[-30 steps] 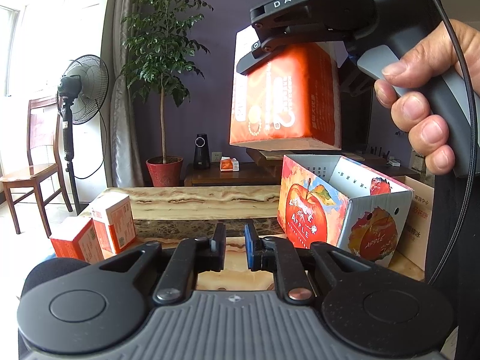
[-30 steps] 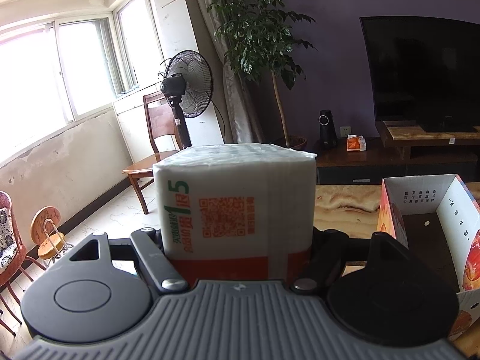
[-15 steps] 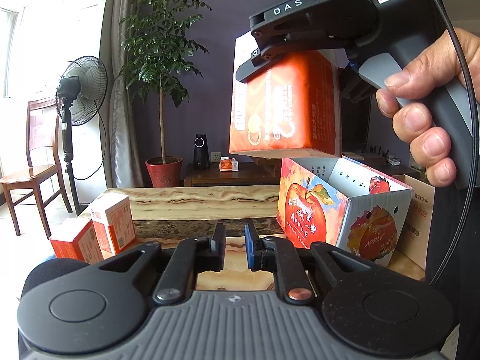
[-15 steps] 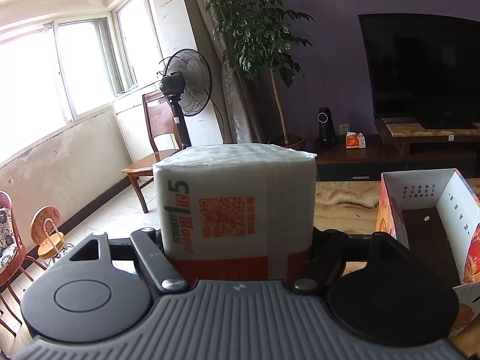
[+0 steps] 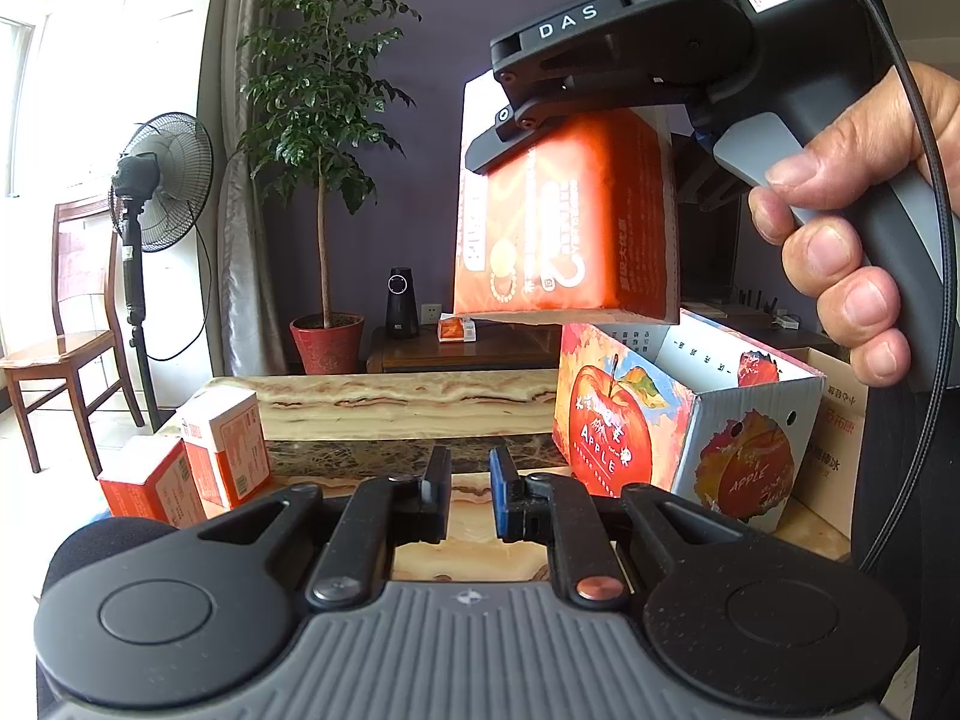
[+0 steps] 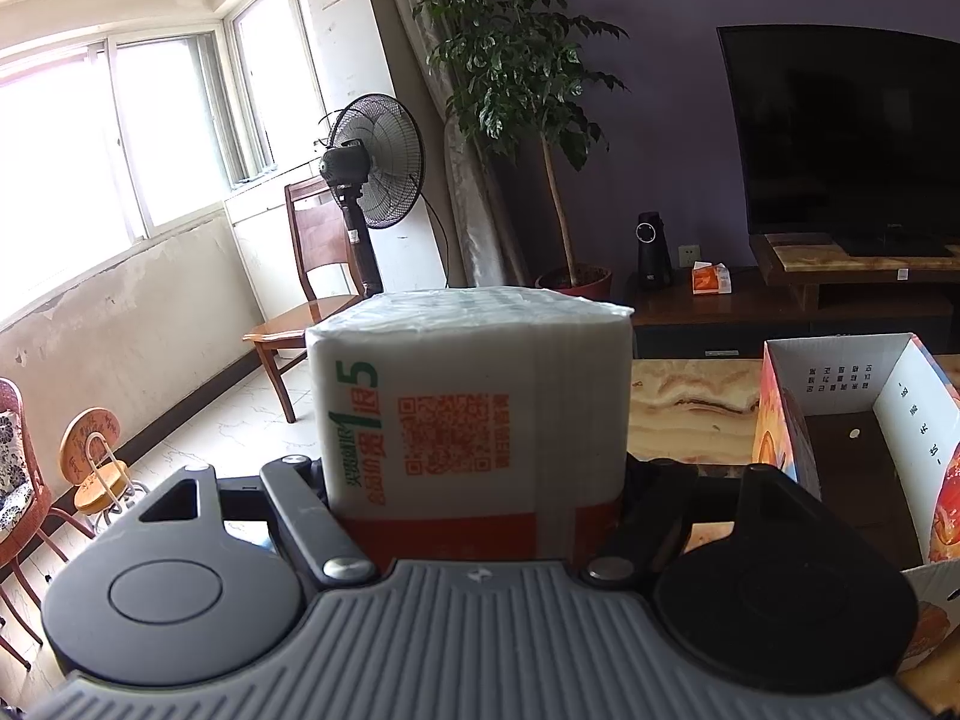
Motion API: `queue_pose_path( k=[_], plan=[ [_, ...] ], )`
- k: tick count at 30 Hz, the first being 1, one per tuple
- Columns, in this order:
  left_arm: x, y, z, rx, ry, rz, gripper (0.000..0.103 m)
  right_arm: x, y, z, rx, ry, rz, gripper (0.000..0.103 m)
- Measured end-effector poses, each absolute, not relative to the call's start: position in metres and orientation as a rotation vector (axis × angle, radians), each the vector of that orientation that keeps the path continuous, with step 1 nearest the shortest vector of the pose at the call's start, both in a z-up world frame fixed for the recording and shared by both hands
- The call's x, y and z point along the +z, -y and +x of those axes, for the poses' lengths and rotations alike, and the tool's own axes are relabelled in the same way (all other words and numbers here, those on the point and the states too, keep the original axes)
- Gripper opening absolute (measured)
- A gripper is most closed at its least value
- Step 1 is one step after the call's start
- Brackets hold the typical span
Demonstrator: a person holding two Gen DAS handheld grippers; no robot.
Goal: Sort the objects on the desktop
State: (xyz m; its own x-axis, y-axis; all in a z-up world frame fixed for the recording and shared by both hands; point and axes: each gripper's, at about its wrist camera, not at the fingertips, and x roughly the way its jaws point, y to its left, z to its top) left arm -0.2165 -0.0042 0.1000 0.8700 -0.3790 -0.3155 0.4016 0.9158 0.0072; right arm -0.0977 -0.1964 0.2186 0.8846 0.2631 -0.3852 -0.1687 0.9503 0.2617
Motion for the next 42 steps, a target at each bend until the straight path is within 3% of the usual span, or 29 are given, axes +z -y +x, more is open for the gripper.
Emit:
queue_pose_path(
  k=[42],
  plan=[
    [0.0980, 0.0079, -0.2146, -0.410, -0.322, 0.077, 0.015, 0.2088, 0.1892, -0.1013, 0.237, -0.449, 0.224, 0.078]
  ],
)
